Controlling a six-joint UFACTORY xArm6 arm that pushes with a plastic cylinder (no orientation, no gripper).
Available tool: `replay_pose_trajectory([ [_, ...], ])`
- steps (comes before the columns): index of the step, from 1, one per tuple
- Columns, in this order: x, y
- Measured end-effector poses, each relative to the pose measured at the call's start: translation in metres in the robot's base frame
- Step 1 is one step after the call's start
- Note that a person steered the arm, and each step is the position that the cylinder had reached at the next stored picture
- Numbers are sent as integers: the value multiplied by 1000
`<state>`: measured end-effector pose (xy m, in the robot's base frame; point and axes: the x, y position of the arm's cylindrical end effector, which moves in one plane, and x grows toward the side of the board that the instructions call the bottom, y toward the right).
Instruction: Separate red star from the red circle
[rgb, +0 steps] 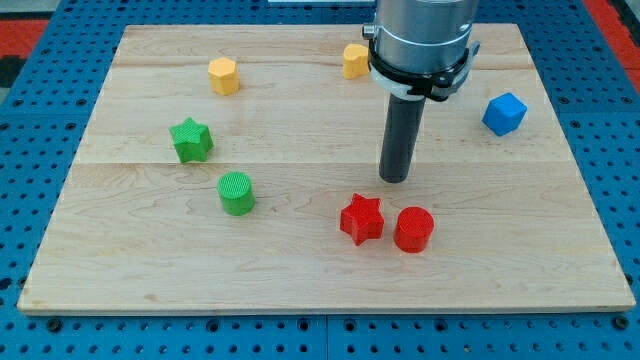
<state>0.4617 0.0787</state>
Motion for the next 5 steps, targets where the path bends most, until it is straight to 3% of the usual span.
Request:
replay_pose_trajectory([
  [3,75,-13],
  [5,95,-51],
])
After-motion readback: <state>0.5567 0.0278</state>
